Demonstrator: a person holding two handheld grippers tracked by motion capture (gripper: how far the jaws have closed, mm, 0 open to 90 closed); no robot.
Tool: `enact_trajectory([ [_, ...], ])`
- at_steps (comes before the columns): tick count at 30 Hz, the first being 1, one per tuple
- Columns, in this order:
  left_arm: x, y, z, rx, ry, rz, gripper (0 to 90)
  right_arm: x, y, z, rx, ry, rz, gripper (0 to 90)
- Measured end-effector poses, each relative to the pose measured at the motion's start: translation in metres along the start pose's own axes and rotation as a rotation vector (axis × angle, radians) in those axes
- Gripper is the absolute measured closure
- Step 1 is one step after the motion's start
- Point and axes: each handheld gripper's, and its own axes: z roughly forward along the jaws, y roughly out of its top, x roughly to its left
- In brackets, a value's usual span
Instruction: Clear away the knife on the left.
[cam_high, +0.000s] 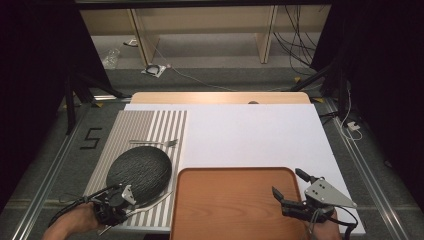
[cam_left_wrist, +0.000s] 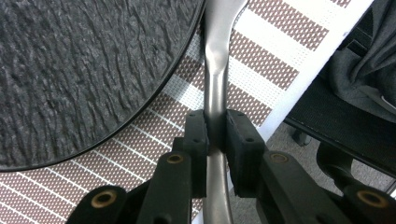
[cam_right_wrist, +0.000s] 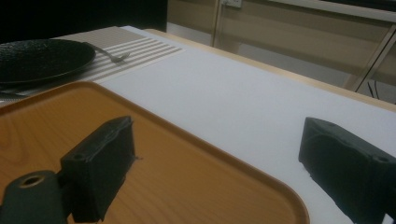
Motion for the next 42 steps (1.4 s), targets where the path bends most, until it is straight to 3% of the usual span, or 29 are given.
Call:
enact_trajectory([
  [10, -0.001, -0.002, -0.002, -0.004, 0.030, -0.008, 79.5, 0.000, 0.000, 0.000, 0.010, 0.001, 0.000, 11.6],
  [23, -0.008, -0.002, -0.013, -0.041, -0.006, 0.003, 79.5, 0.000, 0.000, 0.000, 0.009, 0.004, -0.001, 11.6],
  [26, -0.011, 0.001, -0.017, -0.079, -0.029, 0.000, 79.5, 0.001, 0.000, 0.001, 0.005, 0.003, -0.001, 11.6],
  [31, -0.018, 0.013, -0.027, -0.153, -0.032, -0.016, 79.5, 0.001, 0.000, 0.000, 0.011, 0.003, 0.004, 11.6],
  [37, -0.026, 0.036, -0.035, -0.235, -0.037, -0.035, 79.5, 0.000, 0.000, 0.000, 0.010, 0.003, 0.001, 11.6],
  [42, -0.033, 0.053, -0.034, -0.281, -0.066, -0.006, 79.4, 0.001, 0.000, 0.000, 0.009, 0.005, 0.003, 11.6],
])
